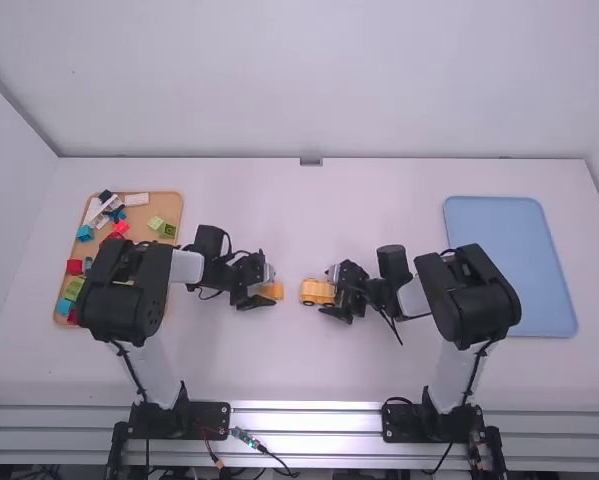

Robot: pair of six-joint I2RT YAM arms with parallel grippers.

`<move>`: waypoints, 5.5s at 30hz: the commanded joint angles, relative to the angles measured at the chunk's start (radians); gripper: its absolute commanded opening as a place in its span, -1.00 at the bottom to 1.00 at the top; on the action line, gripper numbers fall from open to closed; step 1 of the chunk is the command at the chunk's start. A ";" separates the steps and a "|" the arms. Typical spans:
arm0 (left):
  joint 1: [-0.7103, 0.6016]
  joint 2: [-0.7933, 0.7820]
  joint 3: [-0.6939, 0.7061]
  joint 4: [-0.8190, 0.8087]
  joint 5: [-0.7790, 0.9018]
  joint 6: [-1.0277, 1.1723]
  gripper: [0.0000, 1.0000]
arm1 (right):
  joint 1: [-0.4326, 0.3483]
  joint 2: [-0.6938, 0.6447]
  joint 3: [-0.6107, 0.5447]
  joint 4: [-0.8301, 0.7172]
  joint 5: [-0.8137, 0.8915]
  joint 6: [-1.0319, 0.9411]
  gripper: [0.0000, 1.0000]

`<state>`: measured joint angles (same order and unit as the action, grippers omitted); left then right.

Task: Assemble lego blocks to make yellow taxi

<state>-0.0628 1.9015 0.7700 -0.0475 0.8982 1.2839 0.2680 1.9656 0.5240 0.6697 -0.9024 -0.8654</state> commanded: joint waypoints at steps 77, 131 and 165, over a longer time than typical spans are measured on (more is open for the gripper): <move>-0.166 -0.137 -0.024 0.143 -0.103 -0.371 -0.96 | 0.000 0.114 0.053 0.000 -0.064 0.000 0.85; -0.166 -0.185 -0.024 0.134 -0.129 -0.377 -0.96 | -0.030 0.113 0.039 0.002 -0.070 0.000 0.08; -0.167 -0.247 -0.075 0.109 0.003 -0.408 -0.96 | 0.067 0.171 0.210 -0.272 -0.130 -0.231 -0.22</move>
<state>-0.2264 1.6234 0.7086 0.0605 0.8867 0.9054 0.3374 2.1113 0.7444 0.4000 -1.0386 -1.0988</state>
